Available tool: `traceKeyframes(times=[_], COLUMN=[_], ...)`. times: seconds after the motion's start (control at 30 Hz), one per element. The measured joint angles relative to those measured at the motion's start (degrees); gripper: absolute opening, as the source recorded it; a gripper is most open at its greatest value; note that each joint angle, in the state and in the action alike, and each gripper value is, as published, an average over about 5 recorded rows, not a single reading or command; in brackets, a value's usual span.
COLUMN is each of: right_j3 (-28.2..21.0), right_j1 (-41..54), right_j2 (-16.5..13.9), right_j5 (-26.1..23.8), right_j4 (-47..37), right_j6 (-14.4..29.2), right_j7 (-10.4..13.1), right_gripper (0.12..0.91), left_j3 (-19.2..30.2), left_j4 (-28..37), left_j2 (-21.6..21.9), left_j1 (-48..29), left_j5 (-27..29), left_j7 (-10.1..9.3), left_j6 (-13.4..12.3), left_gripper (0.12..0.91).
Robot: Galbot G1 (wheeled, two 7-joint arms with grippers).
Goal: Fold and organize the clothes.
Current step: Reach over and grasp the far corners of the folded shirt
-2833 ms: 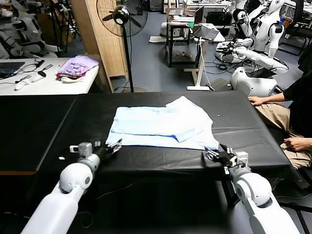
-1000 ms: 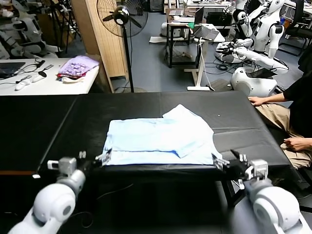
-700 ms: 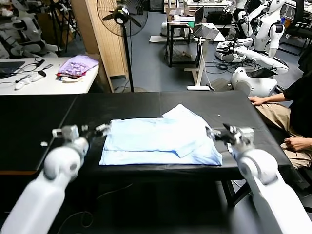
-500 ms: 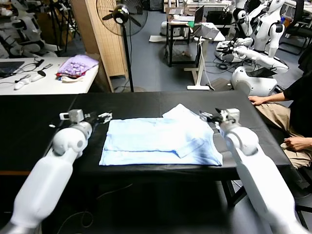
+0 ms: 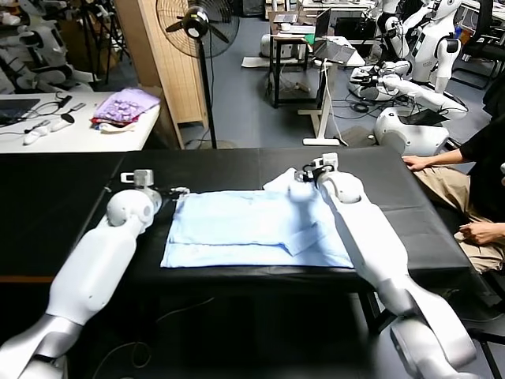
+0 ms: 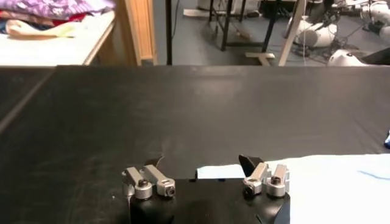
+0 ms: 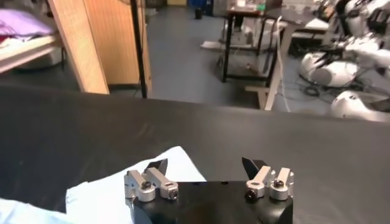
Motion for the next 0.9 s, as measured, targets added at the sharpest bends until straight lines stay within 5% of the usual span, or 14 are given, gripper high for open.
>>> traceKeyframes(times=[0.27, 0.43, 0.63, 0.77, 0.9], right_j3=[1.6, 2.1, 2.1, 2.2, 2.7], right_j1=[1.0, 1.2, 0.8, 0.5, -0.2], right_j2=[0.8, 1.0, 1.2, 1.2, 1.1], right_j5=[-0.2, -0.2, -0.2, -0.3, -0.3], right_j4=[-3.9, -4.8, -4.8, -4.7, -4.1], right_j6=[0.9, 0.8, 0.8, 1.8, 4.6], right_j7=[-0.1, -0.6, -1.3, -1.5, -1.7], right_gripper=[0.721, 0.664, 0.374, 0.170, 0.123], left_j3=[-0.1, 0.2, 0.3, 0.2, -0.1], left_j4=[2.8, 3.0, 4.1, 4.3, 4.3], left_j2=[-1.0, -1.2, -1.7, -2.0, -2.3], left_j1=[-0.5, 0.1, 0.2, 0.4, 0.4], left_j5=[1.4, 2.0, 3.1, 3.7, 4.1], left_j7=[2.63, 4.12, 5.10, 5.66, 5.54], left_j6=[-1.0, -0.8, -1.8, -3.2, -4.4], left_gripper=[0.766, 0.526, 0.195, 0.130, 0.129])
